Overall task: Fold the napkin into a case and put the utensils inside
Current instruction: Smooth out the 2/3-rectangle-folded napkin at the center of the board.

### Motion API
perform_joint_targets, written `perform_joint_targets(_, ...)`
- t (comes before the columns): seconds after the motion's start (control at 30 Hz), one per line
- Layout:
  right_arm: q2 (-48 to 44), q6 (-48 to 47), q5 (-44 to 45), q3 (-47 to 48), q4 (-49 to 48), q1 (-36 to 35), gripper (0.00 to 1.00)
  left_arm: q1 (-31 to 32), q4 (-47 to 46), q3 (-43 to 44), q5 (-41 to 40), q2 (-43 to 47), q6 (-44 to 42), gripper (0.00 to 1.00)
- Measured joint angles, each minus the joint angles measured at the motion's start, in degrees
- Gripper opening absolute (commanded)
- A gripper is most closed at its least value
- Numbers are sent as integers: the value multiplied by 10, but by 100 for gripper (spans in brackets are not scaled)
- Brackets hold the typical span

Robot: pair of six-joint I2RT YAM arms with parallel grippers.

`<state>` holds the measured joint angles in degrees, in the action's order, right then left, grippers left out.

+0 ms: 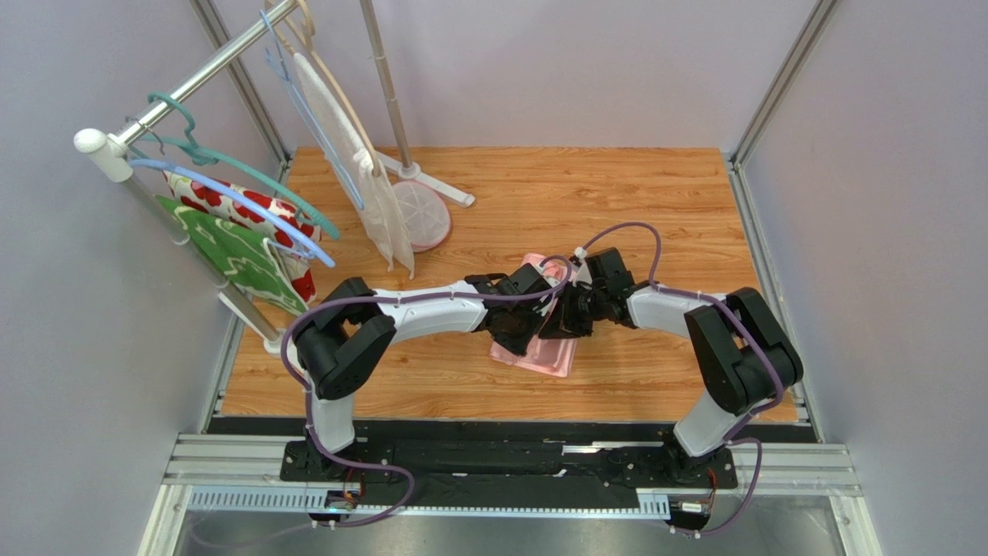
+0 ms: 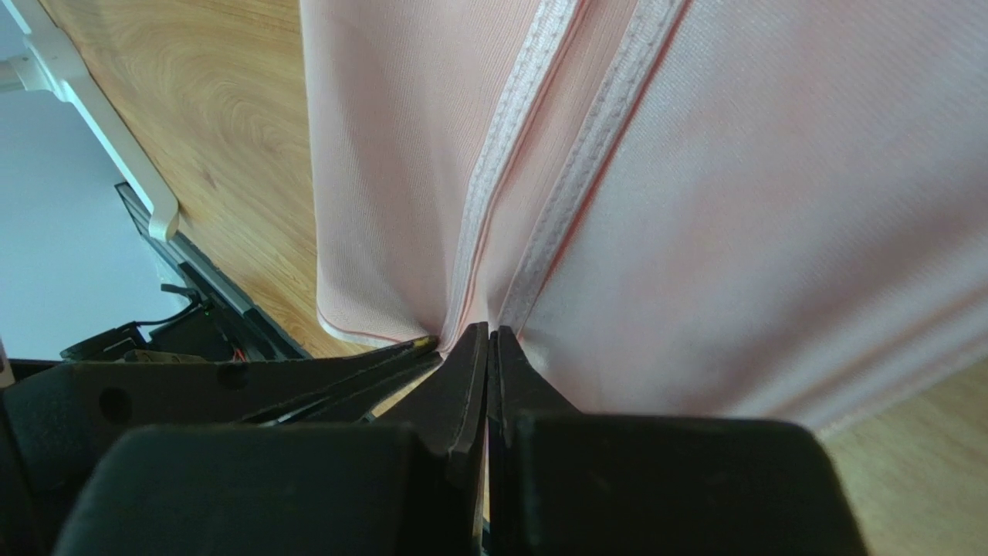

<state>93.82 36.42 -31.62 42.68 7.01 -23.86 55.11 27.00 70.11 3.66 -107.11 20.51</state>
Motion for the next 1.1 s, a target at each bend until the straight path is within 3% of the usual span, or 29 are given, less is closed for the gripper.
perform_joint_targets(0.37, 32, 12, -24, -3, -30, 10, 0, 0, -32, -5, 23, -8, 22, 0)
perform_joint_targets(0.7, -39, -10, 0, 0, 28, 37, 0, 0, -37, -5, 23, -8, 24, 0)
perform_joint_targets(1.1, -121, -48, 33, -91, 82, 40, 0, 0, -30, 6, 26, -14, 23, 0)
